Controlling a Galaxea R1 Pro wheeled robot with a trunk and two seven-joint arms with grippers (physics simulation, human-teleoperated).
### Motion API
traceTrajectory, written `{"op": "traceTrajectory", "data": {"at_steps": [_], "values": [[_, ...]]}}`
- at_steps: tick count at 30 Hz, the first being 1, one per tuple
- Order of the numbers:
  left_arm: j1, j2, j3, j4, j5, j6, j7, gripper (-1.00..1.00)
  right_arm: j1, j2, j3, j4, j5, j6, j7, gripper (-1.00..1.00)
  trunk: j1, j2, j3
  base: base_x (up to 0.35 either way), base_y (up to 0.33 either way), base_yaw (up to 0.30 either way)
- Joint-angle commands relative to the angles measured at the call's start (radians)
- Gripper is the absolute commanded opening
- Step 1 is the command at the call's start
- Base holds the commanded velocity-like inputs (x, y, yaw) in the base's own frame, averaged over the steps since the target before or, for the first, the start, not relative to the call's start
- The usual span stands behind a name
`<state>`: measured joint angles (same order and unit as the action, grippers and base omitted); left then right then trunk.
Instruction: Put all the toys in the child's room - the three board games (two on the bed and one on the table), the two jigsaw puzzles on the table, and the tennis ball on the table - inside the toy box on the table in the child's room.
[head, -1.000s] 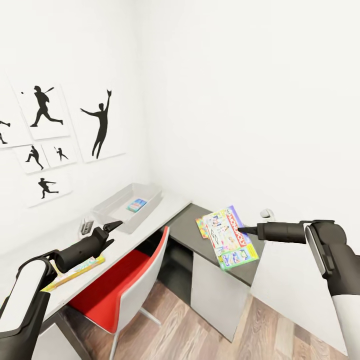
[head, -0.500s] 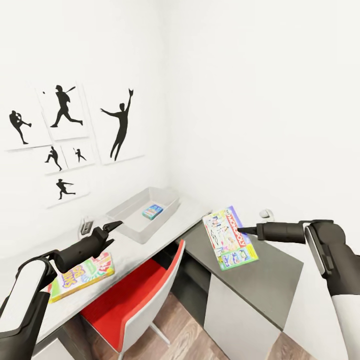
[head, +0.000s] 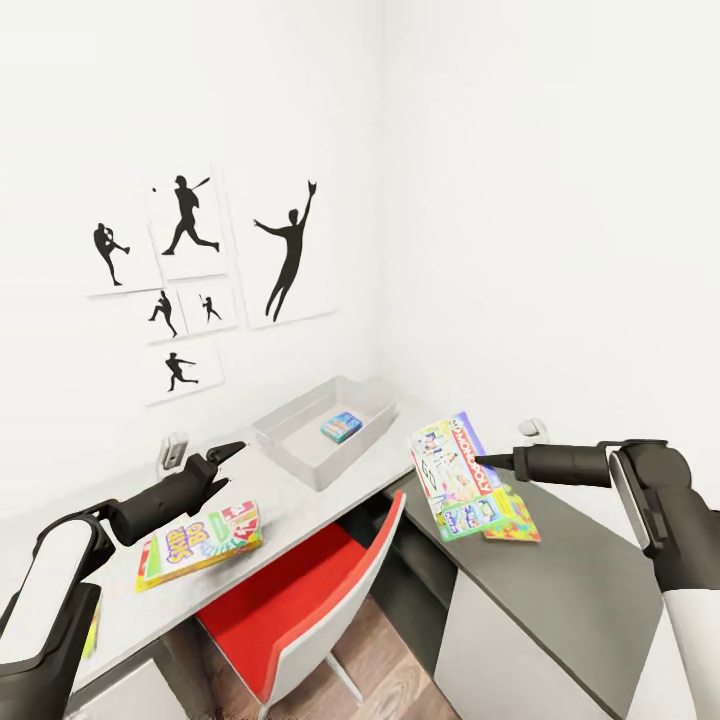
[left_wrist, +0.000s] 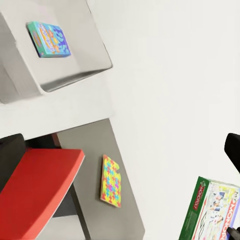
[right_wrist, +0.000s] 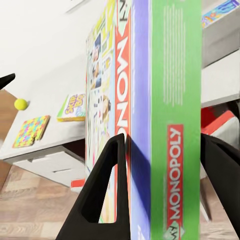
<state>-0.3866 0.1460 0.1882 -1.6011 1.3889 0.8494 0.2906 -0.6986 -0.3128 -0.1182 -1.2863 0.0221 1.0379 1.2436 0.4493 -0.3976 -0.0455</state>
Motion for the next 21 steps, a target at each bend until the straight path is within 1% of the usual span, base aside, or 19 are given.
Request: {"op": "traceTrajectory", "data": {"at_steps": [1, 21], "values": [[-0.001, 0.0, 0.001, 0.0, 0.01, 0.004, 0.01, 1.0, -0.001, 0.0, -0.001, -0.001, -0.001, 0.009, 0.005, -1.0, 0.001, -0.002, -0.002, 0.004, -0.001, 0.282], [-0.003, 0.0, 0.0, 0.0, 0.01, 0.005, 0.011, 1.0, -0.001, 0.0, -0.001, -0.001, 0.0, 0.009, 0.004, -1.0, 0.001, -0.002, -0.002, 0.001, 0.0, 0.292]]}}
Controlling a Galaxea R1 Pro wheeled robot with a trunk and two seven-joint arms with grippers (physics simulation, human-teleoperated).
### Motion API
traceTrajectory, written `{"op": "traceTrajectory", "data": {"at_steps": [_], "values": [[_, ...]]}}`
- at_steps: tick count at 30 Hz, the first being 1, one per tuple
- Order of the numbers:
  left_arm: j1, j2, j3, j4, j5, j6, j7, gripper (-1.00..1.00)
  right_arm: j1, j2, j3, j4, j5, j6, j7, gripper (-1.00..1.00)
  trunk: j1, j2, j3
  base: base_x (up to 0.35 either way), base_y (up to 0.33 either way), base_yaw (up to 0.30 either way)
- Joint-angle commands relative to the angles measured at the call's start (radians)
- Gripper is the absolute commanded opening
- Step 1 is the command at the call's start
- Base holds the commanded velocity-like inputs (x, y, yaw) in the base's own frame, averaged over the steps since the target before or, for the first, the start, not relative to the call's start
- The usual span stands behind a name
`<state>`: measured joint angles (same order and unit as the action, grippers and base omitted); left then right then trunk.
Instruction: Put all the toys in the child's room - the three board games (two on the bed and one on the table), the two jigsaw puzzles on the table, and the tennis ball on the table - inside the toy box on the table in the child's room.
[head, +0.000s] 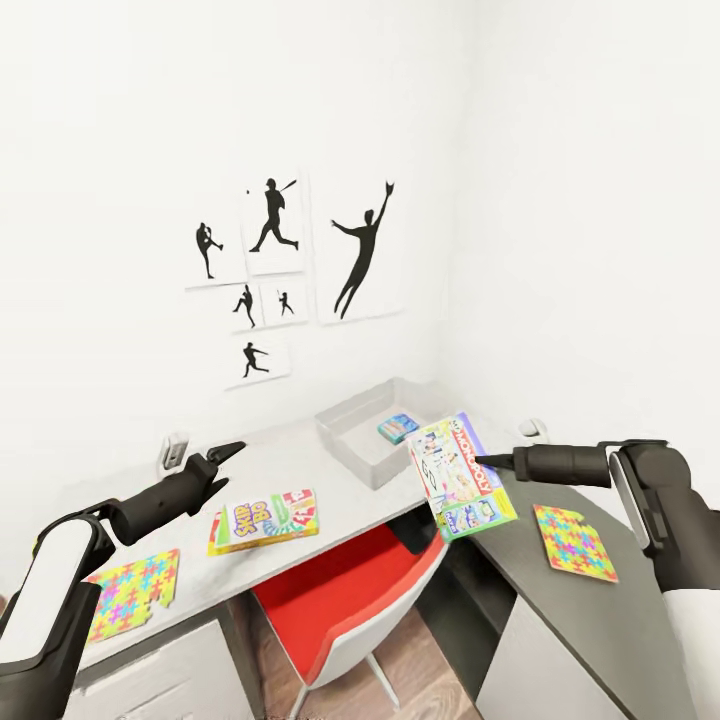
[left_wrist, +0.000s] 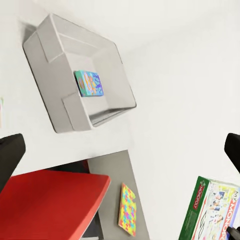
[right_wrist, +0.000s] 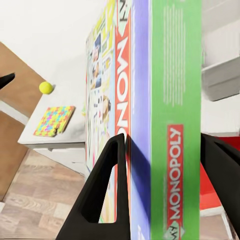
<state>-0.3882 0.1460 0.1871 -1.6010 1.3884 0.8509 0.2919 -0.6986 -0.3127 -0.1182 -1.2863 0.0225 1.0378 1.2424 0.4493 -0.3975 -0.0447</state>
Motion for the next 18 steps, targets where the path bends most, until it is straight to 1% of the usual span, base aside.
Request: {"op": "traceTrajectory", "data": {"at_steps": [1, 12, 15, 18], "values": [[-0.001, 0.0, 0.001, 0.0, 0.01, 0.004, 0.01, 1.0, -0.001, 0.0, -0.001, -0.001, -0.001, 0.009, 0.005, -1.0, 0.001, -0.002, -0.002, 0.0, 0.0, 0.295], [-0.001, 0.0, 0.001, 0.0, 0.009, 0.004, 0.01, 1.0, -0.001, 0.0, -0.001, -0.001, -0.001, 0.009, 0.006, -1.0, 0.001, -0.002, -0.002, 0.008, -0.013, 0.291], [-0.001, 0.0, 0.001, 0.0, 0.007, 0.004, 0.01, 1.0, -0.001, 0.0, -0.002, -0.001, -0.002, 0.009, 0.006, -1.0, 0.001, -0.002, -0.002, 0.067, -0.082, 0.214], [-0.001, 0.0, 0.001, 0.0, 0.006, 0.004, 0.01, 1.0, -0.001, 0.0, -0.003, -0.001, -0.002, 0.009, 0.006, -1.0, 0.001, -0.002, -0.002, 0.12, -0.14, 0.122]]}}
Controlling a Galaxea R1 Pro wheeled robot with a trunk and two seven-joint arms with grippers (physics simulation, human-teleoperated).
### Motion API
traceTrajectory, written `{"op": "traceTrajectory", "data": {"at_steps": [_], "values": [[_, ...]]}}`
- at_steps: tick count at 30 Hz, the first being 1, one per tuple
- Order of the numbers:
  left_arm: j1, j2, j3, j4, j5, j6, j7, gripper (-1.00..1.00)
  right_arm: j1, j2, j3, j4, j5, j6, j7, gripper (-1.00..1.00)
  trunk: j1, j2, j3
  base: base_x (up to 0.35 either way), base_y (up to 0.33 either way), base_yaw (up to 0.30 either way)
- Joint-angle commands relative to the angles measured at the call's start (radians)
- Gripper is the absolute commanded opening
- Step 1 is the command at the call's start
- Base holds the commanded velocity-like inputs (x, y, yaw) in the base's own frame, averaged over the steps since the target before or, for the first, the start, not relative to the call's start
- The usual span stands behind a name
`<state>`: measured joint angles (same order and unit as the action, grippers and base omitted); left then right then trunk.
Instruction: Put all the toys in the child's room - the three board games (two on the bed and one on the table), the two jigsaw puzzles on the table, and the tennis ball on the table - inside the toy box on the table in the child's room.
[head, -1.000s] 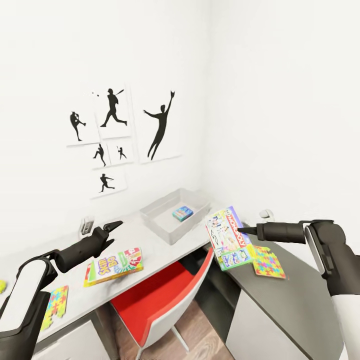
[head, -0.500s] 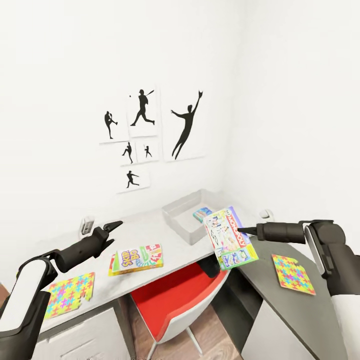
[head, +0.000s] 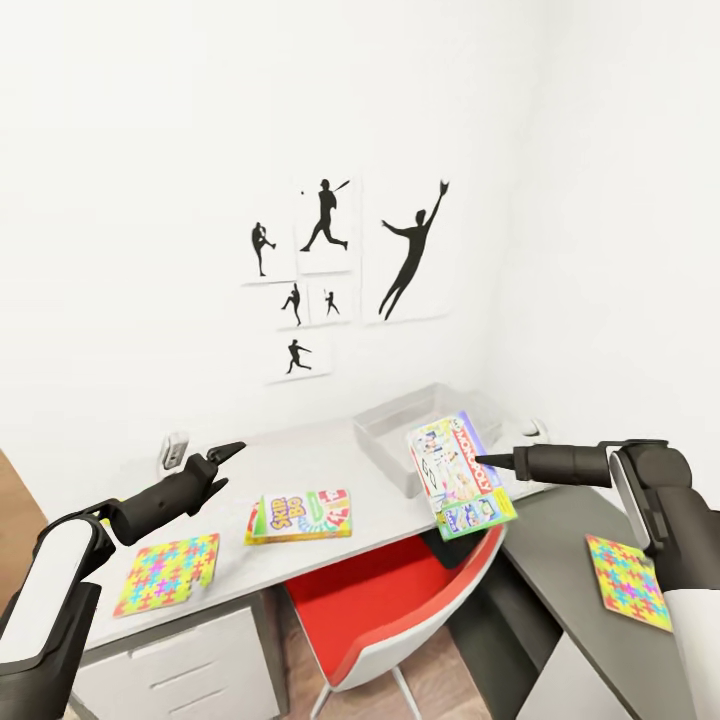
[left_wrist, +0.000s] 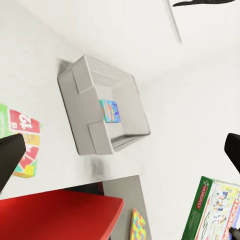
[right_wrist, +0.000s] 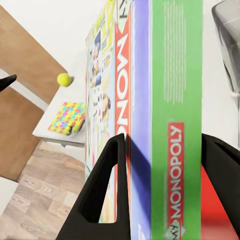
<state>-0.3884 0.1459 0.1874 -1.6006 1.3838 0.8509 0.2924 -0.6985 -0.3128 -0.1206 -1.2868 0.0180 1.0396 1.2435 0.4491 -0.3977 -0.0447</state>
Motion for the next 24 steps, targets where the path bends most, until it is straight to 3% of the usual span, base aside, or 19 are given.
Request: {"op": "traceTrajectory", "data": {"at_steps": [1, 13, 24], "values": [[-0.001, 0.0, 0.001, -0.001, 0.01, 0.004, 0.01, 1.0, -0.001, 0.0, -0.001, 0.0, 0.002, 0.008, 0.005, -1.0, 0.001, -0.002, -0.002, 0.137, -0.16, 0.096], [-0.001, 0.0, 0.001, 0.0, 0.01, 0.004, 0.01, 1.0, 0.0, 0.0, -0.002, -0.009, 0.001, 0.008, 0.006, -1.0, 0.001, -0.002, -0.002, 0.188, -0.216, 0.061], [-0.001, 0.0, 0.001, 0.001, 0.008, 0.002, 0.009, 1.0, 0.001, 0.0, -0.001, -0.011, 0.001, 0.008, 0.005, -1.0, 0.001, -0.002, -0.002, 0.178, -0.167, 0.238]]}}
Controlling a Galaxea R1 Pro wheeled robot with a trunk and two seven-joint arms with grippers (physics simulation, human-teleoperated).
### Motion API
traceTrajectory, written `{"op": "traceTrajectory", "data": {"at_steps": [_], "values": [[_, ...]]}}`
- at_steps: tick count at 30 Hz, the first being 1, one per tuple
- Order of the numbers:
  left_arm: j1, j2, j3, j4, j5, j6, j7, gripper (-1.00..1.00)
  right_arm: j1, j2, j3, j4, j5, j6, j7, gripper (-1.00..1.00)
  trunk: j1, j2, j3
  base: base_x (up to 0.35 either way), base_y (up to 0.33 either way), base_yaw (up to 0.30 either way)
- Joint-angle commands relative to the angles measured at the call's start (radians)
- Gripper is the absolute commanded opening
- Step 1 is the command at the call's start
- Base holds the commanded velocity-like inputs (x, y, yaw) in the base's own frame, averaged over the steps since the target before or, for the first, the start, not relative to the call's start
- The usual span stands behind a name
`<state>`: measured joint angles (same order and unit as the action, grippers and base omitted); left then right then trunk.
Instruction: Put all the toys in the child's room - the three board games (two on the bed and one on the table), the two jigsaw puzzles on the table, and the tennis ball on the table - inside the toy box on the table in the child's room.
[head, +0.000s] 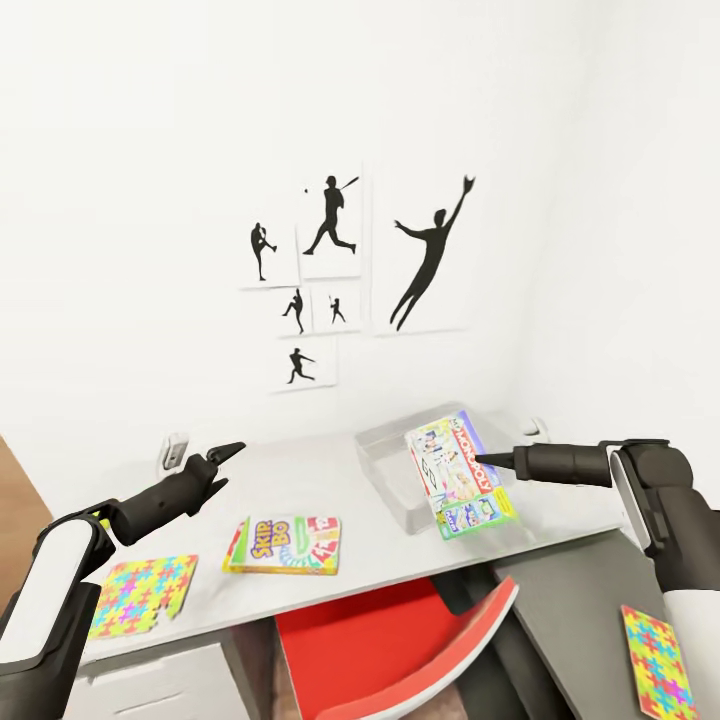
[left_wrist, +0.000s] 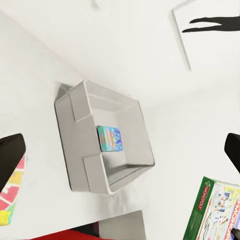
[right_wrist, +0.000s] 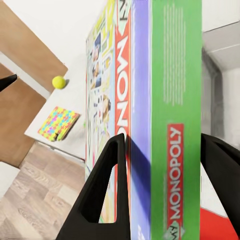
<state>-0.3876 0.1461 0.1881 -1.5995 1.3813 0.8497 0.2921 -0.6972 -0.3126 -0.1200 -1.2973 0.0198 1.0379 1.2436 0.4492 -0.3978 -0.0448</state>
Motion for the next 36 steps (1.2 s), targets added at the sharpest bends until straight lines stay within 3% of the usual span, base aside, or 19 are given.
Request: {"op": "traceTrajectory", "data": {"at_steps": [1, 26, 36], "values": [[-0.001, 0.0, 0.001, -0.001, 0.01, 0.003, 0.009, 1.0, -0.001, 0.0, -0.001, -0.001, -0.001, 0.009, 0.005, -1.0, 0.001, -0.002, -0.002, 0.059, -0.048, 0.282], [-0.001, 0.0, 0.001, 0.0, 0.01, 0.003, 0.009, 1.0, -0.001, 0.0, -0.001, -0.001, 0.0, 0.009, 0.004, -1.0, 0.001, -0.002, -0.002, 0.013, -0.011, 0.291], [-0.002, 0.0, 0.001, 0.0, 0.011, 0.003, 0.01, 1.0, -0.001, 0.0, -0.004, -0.001, 0.0, 0.009, 0.004, -1.0, 0.001, -0.002, -0.002, 0.0, 0.0, 0.085]]}}
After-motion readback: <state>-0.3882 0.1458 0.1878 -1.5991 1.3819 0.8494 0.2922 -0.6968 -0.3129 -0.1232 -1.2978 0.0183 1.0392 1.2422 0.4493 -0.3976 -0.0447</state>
